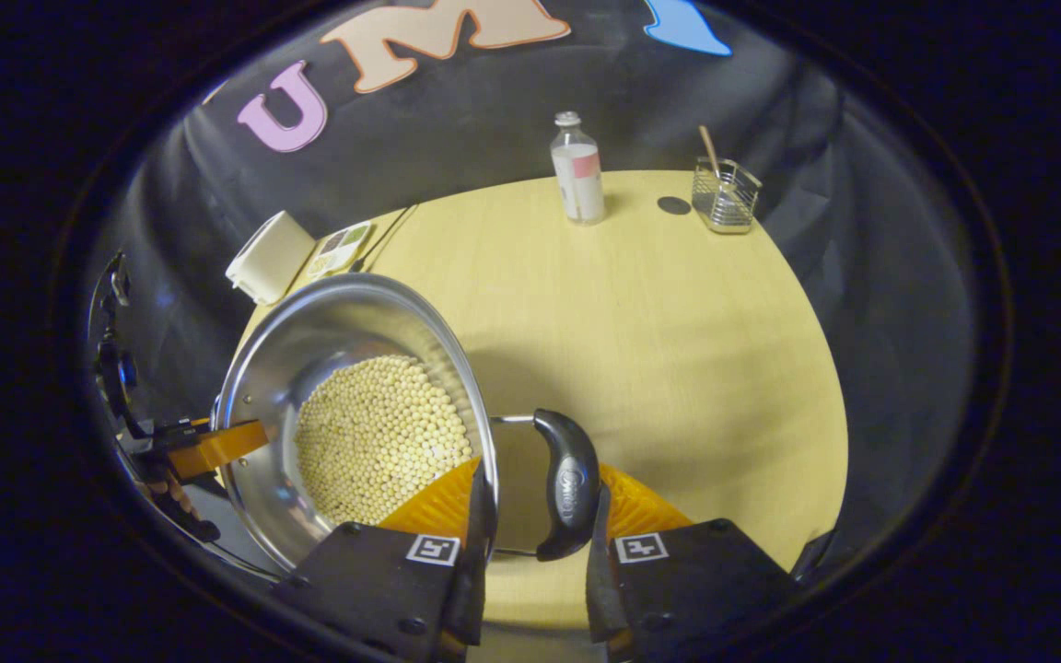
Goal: First push the handle of the pot to place it horizontally, then grasp the pot with both hands and set it on the induction cooktop.
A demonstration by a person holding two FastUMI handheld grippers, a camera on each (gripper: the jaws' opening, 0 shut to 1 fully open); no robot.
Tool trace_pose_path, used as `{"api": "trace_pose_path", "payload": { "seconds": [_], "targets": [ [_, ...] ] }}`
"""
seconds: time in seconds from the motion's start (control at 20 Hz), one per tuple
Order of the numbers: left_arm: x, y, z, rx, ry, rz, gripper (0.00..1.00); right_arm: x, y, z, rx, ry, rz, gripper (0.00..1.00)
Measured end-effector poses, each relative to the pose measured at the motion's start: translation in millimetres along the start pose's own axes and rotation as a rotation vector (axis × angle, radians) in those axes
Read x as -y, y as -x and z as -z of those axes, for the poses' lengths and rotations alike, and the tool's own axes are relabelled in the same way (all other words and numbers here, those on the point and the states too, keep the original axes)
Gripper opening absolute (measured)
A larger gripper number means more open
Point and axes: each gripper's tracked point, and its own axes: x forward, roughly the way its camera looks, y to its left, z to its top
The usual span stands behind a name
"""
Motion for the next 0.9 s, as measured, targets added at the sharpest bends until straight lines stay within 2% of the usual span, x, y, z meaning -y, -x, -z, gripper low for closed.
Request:
{"api": "trace_pose_path", "payload": {
  "seconds": [0.05,0.1,0.2,0.5,0.55,0.7,0.75,0.8,0.9],
  "targets": [
    [-5,5,0,0.003,0.001,-0.003,0.6,-3,2,2,0.003,-0.003,-0.004,0.41],
    [-10,8,1,0.007,0.003,0.002,0.59,-9,3,3,0.005,-0.006,-0.004,0.46],
    [-21,8,1,0.017,-0.001,0.021,0.6,-21,7,6,0.012,-0.01,0.006,0.46],
    [-80,0,-7,0.013,-0.04,0.07,0.6,-79,-3,16,0.001,-0.067,0.053,0.46],
    [-92,-2,-10,0.007,-0.045,0.082,0.59,-91,-5,18,0.002,-0.078,0.064,0.41],
    [-127,-12,-21,0.004,-0.074,0.117,0.6,-126,-15,18,0.008,-0.113,0.094,0.41],
    [-138,-15,-24,0.003,-0.084,0.125,0.59,-137,-18,19,0.01,-0.116,0.102,0.46],
    [-148,-19,-28,0.004,-0.092,0.131,0.6,-146,-22,18,0.011,-0.121,0.109,0.41],
    [-168,-24,-34,0.0,-0.102,0.137,0.61,-165,-28,15,0.004,-0.133,0.122,0.41]
  ]
}}
